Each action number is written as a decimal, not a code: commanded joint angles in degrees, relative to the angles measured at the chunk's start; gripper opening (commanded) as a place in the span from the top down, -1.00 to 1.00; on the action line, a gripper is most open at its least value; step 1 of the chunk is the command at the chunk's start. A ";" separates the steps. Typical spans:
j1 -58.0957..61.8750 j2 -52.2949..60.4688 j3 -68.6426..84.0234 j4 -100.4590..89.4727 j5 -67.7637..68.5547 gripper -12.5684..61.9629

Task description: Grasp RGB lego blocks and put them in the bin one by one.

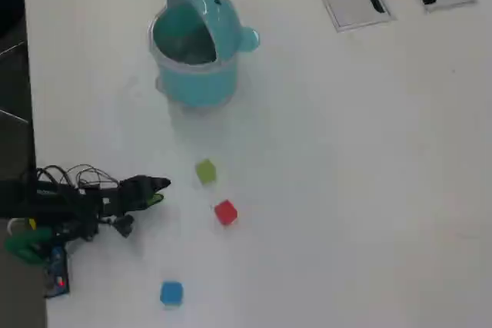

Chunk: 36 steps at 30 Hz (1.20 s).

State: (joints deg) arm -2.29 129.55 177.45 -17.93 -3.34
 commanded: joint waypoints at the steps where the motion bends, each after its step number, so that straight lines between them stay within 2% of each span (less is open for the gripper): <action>1: -0.88 0.88 4.22 -1.85 -1.05 -0.25; 11: -0.62 1.85 3.69 -4.48 -10.99 -0.25; 21: 1.32 2.29 3.96 -21.71 -21.88 -0.23; 24: 2.11 5.19 3.96 -21.36 -31.73 -0.21; 28: 1.23 5.10 2.72 -22.32 -37.71 -0.21; 36: 0.35 4.75 -3.60 -20.92 -63.37 -0.21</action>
State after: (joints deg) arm -1.93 131.22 176.13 -32.61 -60.64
